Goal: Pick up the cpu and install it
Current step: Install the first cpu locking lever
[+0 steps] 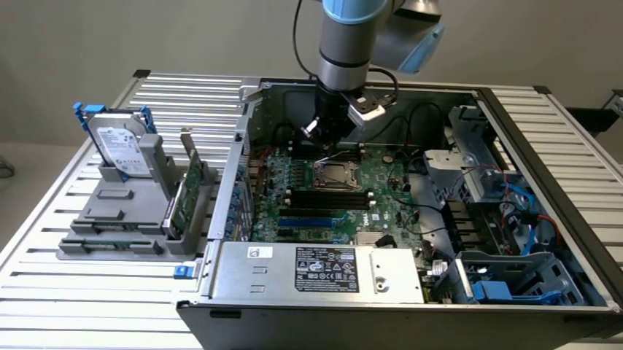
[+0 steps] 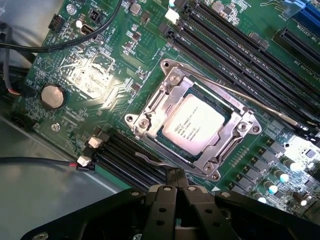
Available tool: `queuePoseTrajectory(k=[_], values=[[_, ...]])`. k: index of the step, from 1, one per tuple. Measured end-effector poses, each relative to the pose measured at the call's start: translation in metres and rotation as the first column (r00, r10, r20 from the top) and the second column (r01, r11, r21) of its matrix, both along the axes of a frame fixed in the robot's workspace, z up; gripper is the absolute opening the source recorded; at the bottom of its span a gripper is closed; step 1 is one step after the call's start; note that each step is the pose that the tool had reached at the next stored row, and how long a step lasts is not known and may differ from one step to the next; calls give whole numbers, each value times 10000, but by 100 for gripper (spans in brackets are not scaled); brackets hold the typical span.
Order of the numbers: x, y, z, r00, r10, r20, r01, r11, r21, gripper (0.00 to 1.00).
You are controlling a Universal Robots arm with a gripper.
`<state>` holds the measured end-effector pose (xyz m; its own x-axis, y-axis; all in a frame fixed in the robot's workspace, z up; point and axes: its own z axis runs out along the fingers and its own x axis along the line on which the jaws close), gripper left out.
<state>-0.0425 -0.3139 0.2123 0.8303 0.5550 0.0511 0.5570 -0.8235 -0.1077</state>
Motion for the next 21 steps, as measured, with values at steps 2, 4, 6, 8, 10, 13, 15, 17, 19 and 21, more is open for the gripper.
queuePoseTrajectory(k=[2,4,6,8,10,13,15,17,19,21], values=[[0,0,-14,10000,5,-1,-5,10000,-12,11],[0,1,-28,10000,8,-1,-8,10000,-17,11],[0,1,-40,10000,10,-1,-10,10000,-23,11],[1,3,-49,10000,11,0,-11,10000,-25,11],[3,8,-53,10000,11,-1,-11,10000,-26,11],[16,20,-57,10000,12,0,-12,10000,-25,11],[27,28,-58,10000,12,0,-12,10000,-23,11],[38,32,-60,10000,13,1,-13,10000,-24,11],[45,33,-61,10000,14,1,-14,10000,-24,11],[49,34,-62,10000,16,0,-16,10000,-29,11]])
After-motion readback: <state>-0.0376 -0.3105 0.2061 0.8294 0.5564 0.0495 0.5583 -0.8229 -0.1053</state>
